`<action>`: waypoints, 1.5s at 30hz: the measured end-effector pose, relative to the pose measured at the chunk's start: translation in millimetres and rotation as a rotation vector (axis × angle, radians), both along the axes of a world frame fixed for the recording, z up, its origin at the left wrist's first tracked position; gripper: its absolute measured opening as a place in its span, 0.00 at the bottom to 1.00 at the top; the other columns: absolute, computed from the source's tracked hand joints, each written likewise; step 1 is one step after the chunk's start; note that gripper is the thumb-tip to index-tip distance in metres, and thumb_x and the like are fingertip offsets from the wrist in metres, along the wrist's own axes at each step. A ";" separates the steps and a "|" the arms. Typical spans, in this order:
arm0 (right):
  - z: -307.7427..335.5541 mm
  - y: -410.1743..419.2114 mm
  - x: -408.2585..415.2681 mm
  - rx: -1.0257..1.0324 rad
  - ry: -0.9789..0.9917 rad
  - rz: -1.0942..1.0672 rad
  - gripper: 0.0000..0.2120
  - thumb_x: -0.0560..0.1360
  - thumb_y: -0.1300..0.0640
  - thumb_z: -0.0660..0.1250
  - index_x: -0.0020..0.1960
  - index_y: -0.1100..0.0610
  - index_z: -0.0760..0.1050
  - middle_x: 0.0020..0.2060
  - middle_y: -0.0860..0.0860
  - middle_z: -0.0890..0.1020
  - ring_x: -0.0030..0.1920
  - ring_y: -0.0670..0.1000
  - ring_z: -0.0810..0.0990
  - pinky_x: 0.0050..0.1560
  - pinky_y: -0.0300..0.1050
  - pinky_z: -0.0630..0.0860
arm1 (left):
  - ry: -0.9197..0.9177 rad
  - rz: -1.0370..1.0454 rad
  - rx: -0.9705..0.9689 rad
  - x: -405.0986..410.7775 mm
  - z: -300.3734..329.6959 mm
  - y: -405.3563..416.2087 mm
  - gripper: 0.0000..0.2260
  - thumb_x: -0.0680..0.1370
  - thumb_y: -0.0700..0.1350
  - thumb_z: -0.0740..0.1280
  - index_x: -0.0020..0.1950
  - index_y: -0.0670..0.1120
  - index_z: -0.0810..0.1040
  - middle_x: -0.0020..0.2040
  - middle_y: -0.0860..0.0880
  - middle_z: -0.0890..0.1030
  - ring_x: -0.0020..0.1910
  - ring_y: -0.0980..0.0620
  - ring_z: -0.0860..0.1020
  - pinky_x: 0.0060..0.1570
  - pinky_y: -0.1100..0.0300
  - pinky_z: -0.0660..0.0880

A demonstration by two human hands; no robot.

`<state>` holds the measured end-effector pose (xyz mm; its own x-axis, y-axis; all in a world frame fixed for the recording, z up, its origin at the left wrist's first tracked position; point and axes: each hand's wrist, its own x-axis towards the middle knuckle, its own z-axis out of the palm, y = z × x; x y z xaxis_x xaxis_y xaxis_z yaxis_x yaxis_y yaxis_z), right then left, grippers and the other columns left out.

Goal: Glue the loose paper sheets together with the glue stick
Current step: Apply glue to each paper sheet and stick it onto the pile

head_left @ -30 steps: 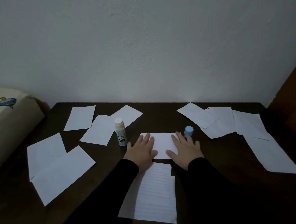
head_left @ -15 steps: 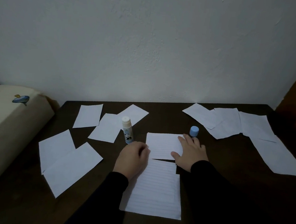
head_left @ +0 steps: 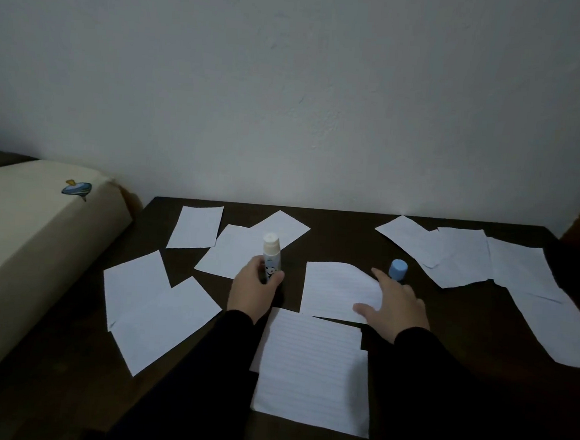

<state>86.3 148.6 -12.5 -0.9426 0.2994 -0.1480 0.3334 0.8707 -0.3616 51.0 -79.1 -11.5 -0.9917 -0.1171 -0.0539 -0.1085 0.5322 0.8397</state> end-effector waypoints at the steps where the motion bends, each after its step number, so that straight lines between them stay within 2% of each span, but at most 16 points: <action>1: 0.3 -1.9 1.5 -0.060 0.015 -0.019 0.34 0.75 0.46 0.68 0.76 0.45 0.56 0.68 0.48 0.71 0.67 0.52 0.68 0.68 0.53 0.64 | 0.017 -0.009 0.005 2.7 -0.6 -2.4 0.17 0.79 0.49 0.66 0.66 0.48 0.70 0.63 0.49 0.76 0.57 0.53 0.75 0.56 0.58 0.72; 3: 1.2 -6.3 4.8 -0.227 0.079 -0.057 0.29 0.76 0.53 0.67 0.74 0.46 0.61 0.66 0.49 0.72 0.67 0.52 0.69 0.69 0.53 0.65 | 0.013 -0.003 0.033 11.6 -2.4 -8.7 0.11 0.81 0.50 0.61 0.62 0.48 0.67 0.61 0.46 0.76 0.53 0.53 0.74 0.53 0.57 0.73; 6: 9.5 -13.6 11.0 -0.433 0.198 -0.087 0.25 0.77 0.58 0.66 0.72 0.48 0.66 0.65 0.50 0.73 0.66 0.53 0.70 0.69 0.53 0.68 | -0.053 -0.007 -0.028 29.4 -6.2 -24.9 0.06 0.83 0.49 0.54 0.58 0.49 0.63 0.60 0.46 0.70 0.56 0.49 0.70 0.61 0.46 0.71; 10: 27.3 -25.3 21.5 -0.584 0.350 -0.053 0.23 0.77 0.60 0.67 0.70 0.50 0.68 0.59 0.48 0.74 0.58 0.47 0.71 0.61 0.45 0.70 | -0.038 0.005 -0.040 47.1 -10.7 -44.9 0.15 0.83 0.52 0.54 0.67 0.47 0.61 0.67 0.45 0.70 0.64 0.46 0.69 0.64 0.49 0.69; 13: 34.3 -32.6 33.4 -0.713 0.333 0.035 0.23 0.75 0.60 0.70 0.67 0.50 0.70 0.54 0.44 0.74 0.55 0.45 0.73 0.55 0.41 0.71 | -0.012 0.043 0.047 57.9 -12.1 -50.1 0.18 0.83 0.50 0.55 0.71 0.46 0.59 0.72 0.46 0.67 0.70 0.46 0.67 0.66 0.52 0.67; 16: 33.3 -36.0 44.3 -0.831 0.181 0.147 0.21 0.74 0.61 0.71 0.63 0.48 0.72 0.54 0.44 0.78 0.51 0.42 0.77 0.47 0.34 0.73 | 0.034 0.077 0.058 61.7 -14.0 -53.2 0.17 0.83 0.48 0.58 0.69 0.45 0.62 0.70 0.45 0.70 0.68 0.46 0.69 0.65 0.52 0.68; 19: 27.9 -40.0 53.0 -0.726 -0.013 0.245 0.23 0.74 0.59 0.71 0.66 0.48 0.71 0.52 0.40 0.77 0.50 0.40 0.76 0.43 0.33 0.72 | 0.039 0.098 0.049 61.8 -14.8 -53.2 0.16 0.82 0.49 0.60 0.68 0.46 0.64 0.69 0.45 0.72 0.66 0.46 0.71 0.63 0.51 0.70; 20: 26.0 -41.7 54.9 -0.667 -0.029 0.252 0.24 0.74 0.58 0.71 0.67 0.48 0.70 0.52 0.40 0.76 0.51 0.41 0.76 0.46 0.34 0.73 | 0.035 0.102 0.047 61.6 -14.8 -52.6 0.17 0.82 0.49 0.60 0.68 0.46 0.64 0.69 0.45 0.72 0.66 0.46 0.71 0.63 0.51 0.70; 22: 24.3 -45.9 58.1 -0.534 -0.039 0.234 0.28 0.73 0.57 0.72 0.71 0.47 0.67 0.59 0.44 0.75 0.58 0.45 0.74 0.58 0.41 0.73 | 0.028 0.102 0.040 61.3 -14.9 -51.4 0.17 0.82 0.49 0.61 0.69 0.46 0.64 0.70 0.46 0.71 0.67 0.46 0.71 0.64 0.51 0.69; 24: 22.4 -49.2 60.0 -0.303 -0.067 0.232 0.36 0.72 0.52 0.73 0.75 0.45 0.60 0.68 0.48 0.69 0.66 0.50 0.68 0.67 0.49 0.68 | 0.027 0.097 0.027 61.6 -14.8 -50.5 0.18 0.82 0.49 0.61 0.70 0.46 0.63 0.70 0.46 0.71 0.68 0.45 0.70 0.64 0.51 0.69; 26: 20.3 -50.6 61.3 -0.080 -0.096 0.226 0.41 0.72 0.47 0.72 0.77 0.44 0.53 0.72 0.50 0.60 0.70 0.53 0.62 0.69 0.51 0.66 | 0.028 0.093 0.004 60.9 -14.3 -49.6 0.19 0.81 0.49 0.61 0.70 0.46 0.63 0.70 0.46 0.71 0.68 0.45 0.70 0.65 0.51 0.69; 28: 18.6 -51.8 62.3 0.014 -0.128 0.223 0.37 0.73 0.44 0.70 0.76 0.44 0.56 0.74 0.50 0.55 0.72 0.53 0.58 0.70 0.53 0.64 | 0.025 0.095 -0.012 60.4 -14.6 -49.4 0.19 0.81 0.49 0.62 0.70 0.46 0.64 0.70 0.46 0.71 0.68 0.45 0.70 0.65 0.51 0.69; 31: 18.6 -55.3 61.4 0.081 -0.197 0.278 0.31 0.75 0.43 0.66 0.75 0.46 0.60 0.74 0.47 0.58 0.72 0.51 0.58 0.71 0.52 0.61 | 0.036 0.090 -0.022 60.6 -15.7 -50.2 0.19 0.81 0.49 0.62 0.70 0.46 0.64 0.70 0.46 0.72 0.68 0.46 0.71 0.64 0.52 0.69; 38: 20.6 -59.2 59.3 0.083 -0.231 0.260 0.31 0.76 0.45 0.66 0.76 0.47 0.59 0.73 0.46 0.60 0.71 0.51 0.60 0.71 0.54 0.63 | 0.021 0.088 -0.030 59.8 -14.1 -48.6 0.21 0.81 0.50 0.63 0.71 0.46 0.64 0.71 0.46 0.71 0.68 0.46 0.71 0.65 0.51 0.69; 45: 21.6 -68.4 53.8 0.045 -0.267 0.204 0.31 0.75 0.50 0.69 0.74 0.49 0.61 0.71 0.48 0.62 0.69 0.52 0.64 0.68 0.53 0.68 | 0.044 0.063 -0.038 62.1 -12.0 -49.8 0.20 0.80 0.50 0.63 0.70 0.46 0.65 0.69 0.46 0.73 0.66 0.47 0.72 0.62 0.54 0.70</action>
